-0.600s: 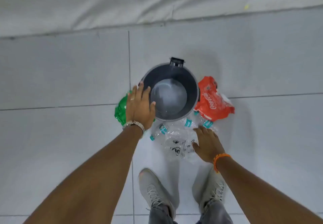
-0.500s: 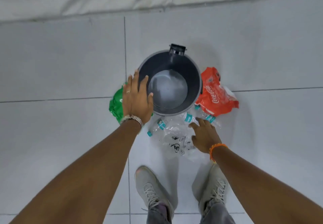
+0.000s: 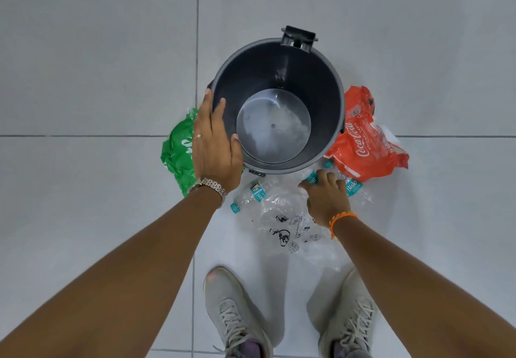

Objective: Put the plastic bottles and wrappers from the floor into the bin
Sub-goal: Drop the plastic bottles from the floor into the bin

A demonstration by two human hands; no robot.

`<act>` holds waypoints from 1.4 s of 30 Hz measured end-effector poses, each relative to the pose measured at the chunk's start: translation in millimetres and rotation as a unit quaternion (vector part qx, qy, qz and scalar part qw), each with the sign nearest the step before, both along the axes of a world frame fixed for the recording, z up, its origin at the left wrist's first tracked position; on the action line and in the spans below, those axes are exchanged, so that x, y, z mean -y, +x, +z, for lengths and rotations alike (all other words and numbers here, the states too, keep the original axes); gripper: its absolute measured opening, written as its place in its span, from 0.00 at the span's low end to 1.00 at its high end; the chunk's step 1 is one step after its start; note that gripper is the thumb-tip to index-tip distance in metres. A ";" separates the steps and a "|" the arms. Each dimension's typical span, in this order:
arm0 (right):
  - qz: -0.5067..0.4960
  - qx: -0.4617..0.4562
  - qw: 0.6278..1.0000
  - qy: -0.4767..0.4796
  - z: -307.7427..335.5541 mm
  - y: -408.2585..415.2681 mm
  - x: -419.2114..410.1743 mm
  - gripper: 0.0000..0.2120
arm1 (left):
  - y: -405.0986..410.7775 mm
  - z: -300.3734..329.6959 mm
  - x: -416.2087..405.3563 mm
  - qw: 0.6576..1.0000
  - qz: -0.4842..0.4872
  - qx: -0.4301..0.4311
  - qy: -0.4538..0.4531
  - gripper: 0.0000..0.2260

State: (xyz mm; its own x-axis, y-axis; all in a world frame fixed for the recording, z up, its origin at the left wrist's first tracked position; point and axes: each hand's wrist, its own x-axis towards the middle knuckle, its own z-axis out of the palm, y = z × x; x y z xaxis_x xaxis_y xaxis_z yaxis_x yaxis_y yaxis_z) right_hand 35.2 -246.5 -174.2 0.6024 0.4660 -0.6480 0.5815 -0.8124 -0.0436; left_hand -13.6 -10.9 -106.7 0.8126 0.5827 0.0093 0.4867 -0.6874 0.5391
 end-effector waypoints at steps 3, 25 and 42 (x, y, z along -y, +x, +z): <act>-0.144 0.034 0.986 0.081 25.5 -15.1 7.2 0.21 | -0.5 1.7 -0.1 1.000 -0.009 -0.009 0.002 0.29; -0.489 0.050 0.793 0.360 62.2 55.9 32.3 0.06 | -10.6 5.0 -14.1 0.998 -0.041 -0.037 0.027 0.30; -0.282 -0.003 0.952 0.120 22.5 12.5 45.4 0.39 | -9.5 -11.9 -11.1 0.999 -0.024 0.014 0.016 0.30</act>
State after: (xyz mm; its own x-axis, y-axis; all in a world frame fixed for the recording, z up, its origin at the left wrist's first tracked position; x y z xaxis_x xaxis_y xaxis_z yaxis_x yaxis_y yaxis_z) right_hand 47.7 -291.9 -151.7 0.7972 0.2043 -0.5681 0.0542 -0.9614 -0.2696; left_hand -23.1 0.2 -118.5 0.8388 0.5422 0.0499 0.4380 -0.7264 0.5296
